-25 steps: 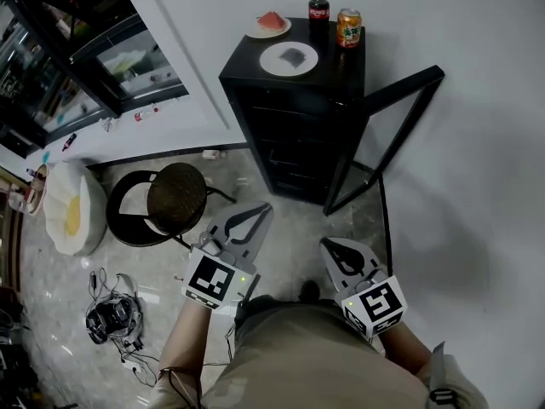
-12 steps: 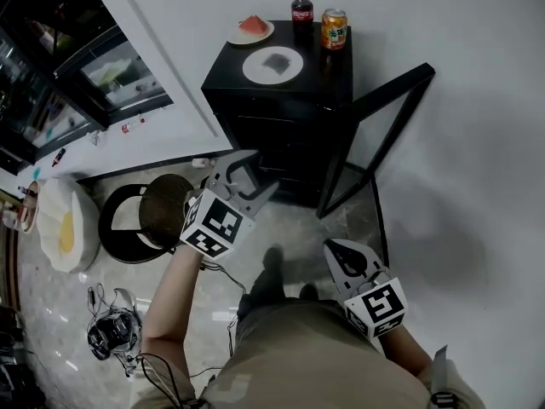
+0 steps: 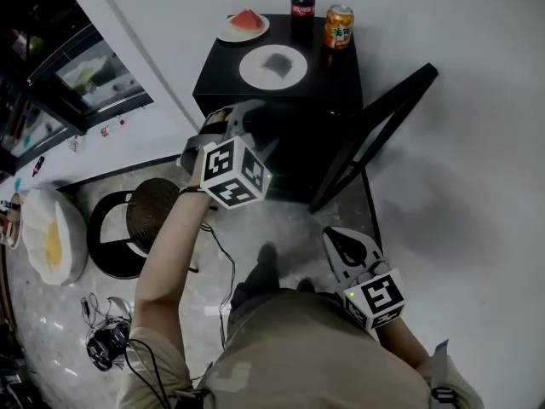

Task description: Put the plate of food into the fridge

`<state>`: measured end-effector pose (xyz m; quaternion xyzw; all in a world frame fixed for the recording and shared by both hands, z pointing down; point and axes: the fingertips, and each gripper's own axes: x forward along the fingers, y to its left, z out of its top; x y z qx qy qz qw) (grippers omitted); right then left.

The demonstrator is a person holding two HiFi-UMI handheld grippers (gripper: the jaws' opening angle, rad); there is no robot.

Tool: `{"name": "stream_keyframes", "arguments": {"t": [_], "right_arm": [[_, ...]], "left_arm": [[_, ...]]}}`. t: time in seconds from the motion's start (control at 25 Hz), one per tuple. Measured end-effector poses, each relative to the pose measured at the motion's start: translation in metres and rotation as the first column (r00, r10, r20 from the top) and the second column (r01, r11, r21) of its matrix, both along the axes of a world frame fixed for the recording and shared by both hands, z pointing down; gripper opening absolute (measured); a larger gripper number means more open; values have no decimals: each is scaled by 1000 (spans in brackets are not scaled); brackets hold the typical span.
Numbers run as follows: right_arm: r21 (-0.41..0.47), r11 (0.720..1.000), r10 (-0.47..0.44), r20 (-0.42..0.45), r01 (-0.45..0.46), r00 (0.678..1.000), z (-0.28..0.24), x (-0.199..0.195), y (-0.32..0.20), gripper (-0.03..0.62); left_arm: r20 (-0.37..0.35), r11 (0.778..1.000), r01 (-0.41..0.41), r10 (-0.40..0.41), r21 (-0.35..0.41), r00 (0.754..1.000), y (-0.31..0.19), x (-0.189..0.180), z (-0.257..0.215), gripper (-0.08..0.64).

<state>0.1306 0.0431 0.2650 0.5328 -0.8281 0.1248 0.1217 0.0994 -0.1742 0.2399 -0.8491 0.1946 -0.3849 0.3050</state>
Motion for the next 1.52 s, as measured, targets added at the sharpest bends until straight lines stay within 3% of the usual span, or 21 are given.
{"name": "stream_keyframes", "arguments": {"t": [0.4,0.76,1.52], "right_arm": [[-16,999,39,-25,-39,999,1,-17,-39,21],[-36,997,61,-41,-63,997,4,-24,-52,21],[-50,996,76,-21,-77,997,12,-15,-30,21]], "left_arm": [[138,993,-88,76,78,987,-53,11,7,261],[166,988,-141,128,68,978,-66,24,19,261],[232,980,-130,92,153,968,-64,18,17,191]]}}
